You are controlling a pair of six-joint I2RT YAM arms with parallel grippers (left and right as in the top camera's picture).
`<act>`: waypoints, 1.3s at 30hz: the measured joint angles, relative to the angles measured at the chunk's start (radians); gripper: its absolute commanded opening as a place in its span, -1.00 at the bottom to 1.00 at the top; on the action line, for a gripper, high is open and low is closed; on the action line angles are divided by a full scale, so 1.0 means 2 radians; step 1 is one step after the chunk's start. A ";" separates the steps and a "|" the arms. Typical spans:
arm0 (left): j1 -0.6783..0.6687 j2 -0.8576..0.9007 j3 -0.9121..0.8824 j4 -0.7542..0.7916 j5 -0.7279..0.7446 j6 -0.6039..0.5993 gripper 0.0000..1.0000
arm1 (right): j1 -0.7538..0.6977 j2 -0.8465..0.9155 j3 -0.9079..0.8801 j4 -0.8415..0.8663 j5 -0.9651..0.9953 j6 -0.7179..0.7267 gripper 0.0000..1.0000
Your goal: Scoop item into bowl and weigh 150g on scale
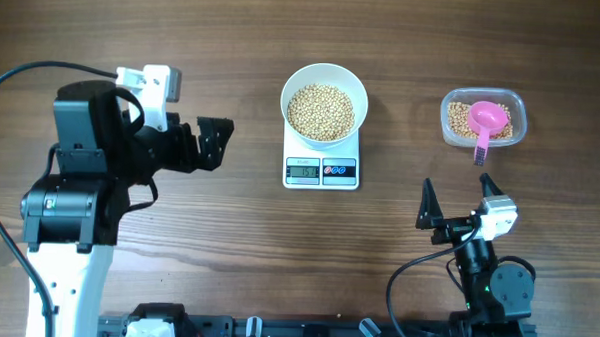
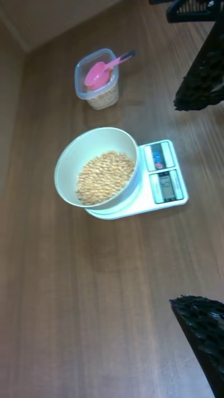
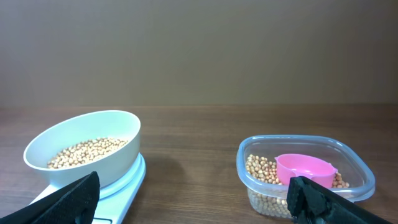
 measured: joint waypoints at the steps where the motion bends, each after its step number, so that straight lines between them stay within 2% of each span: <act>1: 0.000 -0.004 0.000 0.014 0.000 0.000 1.00 | 0.000 0.000 0.000 0.000 0.000 0.000 0.99; 5: 0.000 -0.048 0.000 0.033 -0.032 0.000 1.00 | 0.000 0.000 0.000 0.000 0.000 0.000 0.99; 9: 0.000 -0.132 0.000 0.035 -0.070 0.014 1.00 | 0.000 0.000 0.000 0.000 0.000 0.000 0.99; 15: 0.000 -0.244 -0.003 0.018 -0.060 0.023 1.00 | 0.000 -0.001 0.000 0.000 0.000 0.000 0.99; 20: 0.000 -0.315 -0.063 0.028 -0.051 0.027 1.00 | 0.000 -0.001 0.000 0.000 0.000 0.000 1.00; 28: 0.000 -0.342 -0.112 0.071 -0.039 0.036 1.00 | 0.000 -0.001 -0.001 0.000 0.000 0.000 0.99; 39: 0.000 -0.342 -0.203 0.226 -0.035 0.036 1.00 | 0.000 -0.001 -0.001 0.000 0.000 0.000 0.99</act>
